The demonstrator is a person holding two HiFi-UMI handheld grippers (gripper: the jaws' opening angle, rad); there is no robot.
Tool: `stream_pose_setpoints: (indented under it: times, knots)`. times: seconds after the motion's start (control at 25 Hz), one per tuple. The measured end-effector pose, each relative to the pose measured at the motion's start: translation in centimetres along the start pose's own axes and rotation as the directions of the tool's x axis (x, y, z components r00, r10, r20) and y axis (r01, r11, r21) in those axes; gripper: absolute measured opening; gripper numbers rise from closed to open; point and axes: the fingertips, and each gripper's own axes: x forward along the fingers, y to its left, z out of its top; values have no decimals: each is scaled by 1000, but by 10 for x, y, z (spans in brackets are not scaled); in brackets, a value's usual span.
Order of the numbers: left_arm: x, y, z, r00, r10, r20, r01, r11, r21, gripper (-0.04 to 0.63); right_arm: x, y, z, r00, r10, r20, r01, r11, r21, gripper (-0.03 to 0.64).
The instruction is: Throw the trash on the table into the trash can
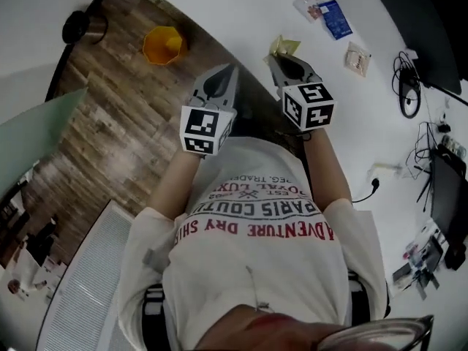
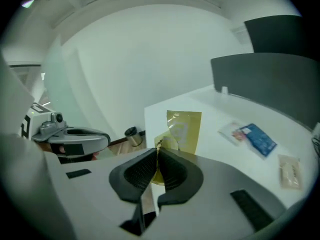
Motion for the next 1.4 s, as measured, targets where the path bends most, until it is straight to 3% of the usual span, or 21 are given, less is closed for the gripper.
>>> stream_pose_setpoints:
  times: [0.12, 0.32, 0.44, 0.64, 0.92, 1.16, 1.4]
  knots:
    - [-46, 64, -13, 987, 161, 22, -159, 984, -81, 23, 50, 67, 13, 989, 138, -46, -142, 985, -99, 35]
    - [-112, 166, -38, 937, 347, 37, -334, 923, -190, 23, 133, 176, 13, 944, 293, -155, -322, 921, -218, 35]
    - [-133, 221, -62, 911, 411, 14, -396, 885, -245, 23, 183, 221, 6, 914, 341, -220, -391, 885, -251, 35]
    - [-141, 310, -108, 889, 456, -25, -436, 831, -346, 23, 283, 266, -22, 876, 368, -311, -449, 859, -245, 35]
    - [-96, 402, -217, 877, 472, -93, -460, 767, -448, 23, 447, 256, -121, 834, 358, -419, -479, 847, -231, 35]
    - [-42, 452, -334, 868, 480, -130, -482, 749, -454, 23, 564, 221, -238, 808, 326, -490, -468, 861, -200, 35]
    - [-10, 481, -419, 851, 505, -143, -506, 713, -485, 23, 625, 197, -323, 781, 320, -537, -486, 852, -198, 38]
